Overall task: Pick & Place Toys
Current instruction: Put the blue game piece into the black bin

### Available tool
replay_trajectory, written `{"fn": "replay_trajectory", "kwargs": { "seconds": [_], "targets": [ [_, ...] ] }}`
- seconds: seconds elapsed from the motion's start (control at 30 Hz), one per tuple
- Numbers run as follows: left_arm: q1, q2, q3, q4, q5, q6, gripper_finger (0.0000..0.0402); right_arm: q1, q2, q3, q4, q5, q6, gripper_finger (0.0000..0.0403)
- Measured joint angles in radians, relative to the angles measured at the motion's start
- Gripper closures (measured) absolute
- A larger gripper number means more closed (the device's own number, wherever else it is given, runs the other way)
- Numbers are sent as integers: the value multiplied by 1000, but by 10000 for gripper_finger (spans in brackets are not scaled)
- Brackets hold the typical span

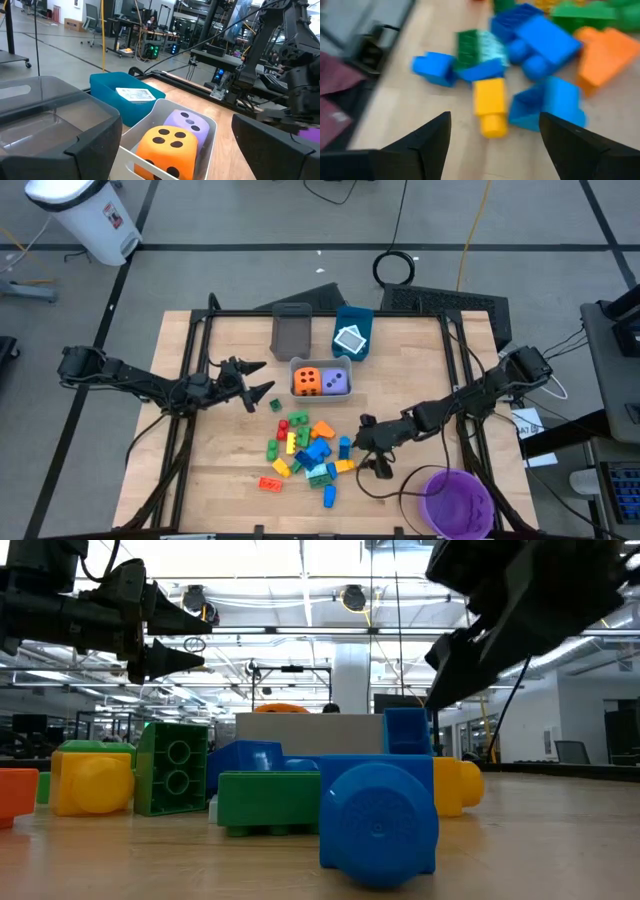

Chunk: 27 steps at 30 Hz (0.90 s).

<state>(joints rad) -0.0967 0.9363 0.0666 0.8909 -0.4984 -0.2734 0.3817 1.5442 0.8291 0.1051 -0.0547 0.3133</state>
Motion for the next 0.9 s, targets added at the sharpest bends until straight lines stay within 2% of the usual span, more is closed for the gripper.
{"fn": "replay_trajectory", "kwargs": {
  "seconds": [0.13,0.43,0.6,0.8,0.9],
  "targets": [
    [0,0,0,0,0,0,25,0,30,-1,29,-42,1,133],
    [0,0,0,0,0,5,20,-3,44,1,116,-52,-7,138],
    [0,0,0,-1,0,5,22,-28,63,-2,65,-44,27,138],
    [0,0,0,-2,0,6,16,-48,23,-2,-53,103,8,138],
    [0,0,0,-4,0,6,17,-48,-1,1,-120,220,8,138]
  ]
}}
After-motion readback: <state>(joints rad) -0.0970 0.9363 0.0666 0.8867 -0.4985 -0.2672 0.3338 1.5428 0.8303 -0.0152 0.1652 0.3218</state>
